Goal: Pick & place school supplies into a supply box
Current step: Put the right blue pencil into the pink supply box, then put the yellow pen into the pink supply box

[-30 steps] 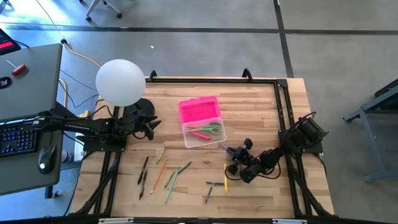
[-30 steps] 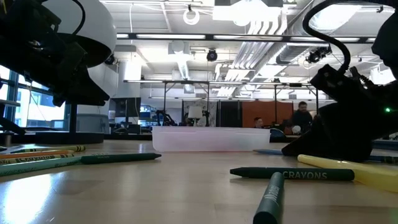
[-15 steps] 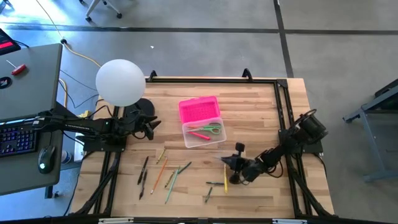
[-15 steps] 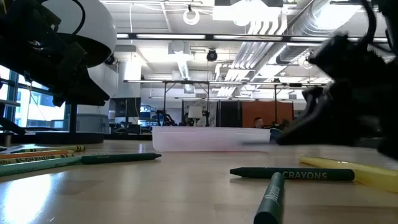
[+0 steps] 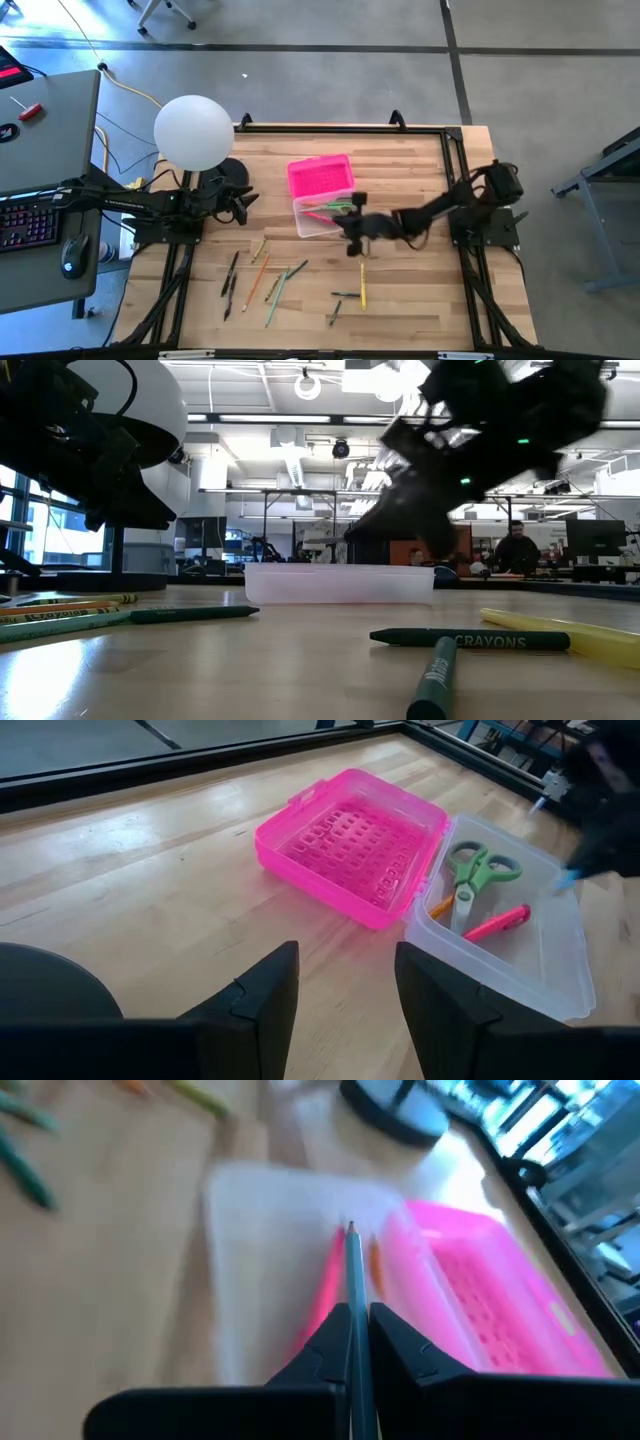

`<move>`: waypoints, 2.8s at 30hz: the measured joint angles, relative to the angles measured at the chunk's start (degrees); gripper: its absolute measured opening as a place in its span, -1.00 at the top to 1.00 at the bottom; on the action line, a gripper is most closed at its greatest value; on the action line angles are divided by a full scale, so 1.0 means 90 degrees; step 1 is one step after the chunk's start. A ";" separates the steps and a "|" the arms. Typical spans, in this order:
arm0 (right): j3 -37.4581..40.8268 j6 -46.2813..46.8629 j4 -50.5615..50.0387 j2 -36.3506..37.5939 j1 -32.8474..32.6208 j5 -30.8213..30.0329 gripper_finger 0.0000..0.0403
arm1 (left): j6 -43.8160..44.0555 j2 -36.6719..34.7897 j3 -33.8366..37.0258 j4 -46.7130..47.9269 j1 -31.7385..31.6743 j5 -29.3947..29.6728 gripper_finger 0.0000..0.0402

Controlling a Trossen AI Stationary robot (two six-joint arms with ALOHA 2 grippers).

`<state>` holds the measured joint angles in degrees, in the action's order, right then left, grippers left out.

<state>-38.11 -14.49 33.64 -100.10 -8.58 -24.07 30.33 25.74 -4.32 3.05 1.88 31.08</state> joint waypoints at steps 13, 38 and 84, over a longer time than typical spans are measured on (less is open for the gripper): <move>-0.0893 -0.0219 -0.1020 -0.0560 0.0834 0.1732 0.95 | -0.0032 0.0002 0.0000 0.0000 0.0001 0.0069 0.02; -0.0883 0.0345 -0.2003 0.0052 0.0561 0.1354 0.57 | 0.0012 0.0001 0.0000 0.0008 0.0001 -0.0394 0.02; -0.0881 0.2814 -0.4773 0.1164 -0.0315 0.0191 0.92 | 0.0005 0.0001 0.0000 0.0010 0.0000 -0.0377 0.02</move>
<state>-46.04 10.84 -9.32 -89.62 -11.42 -22.34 30.37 25.75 -4.32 3.14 1.88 27.68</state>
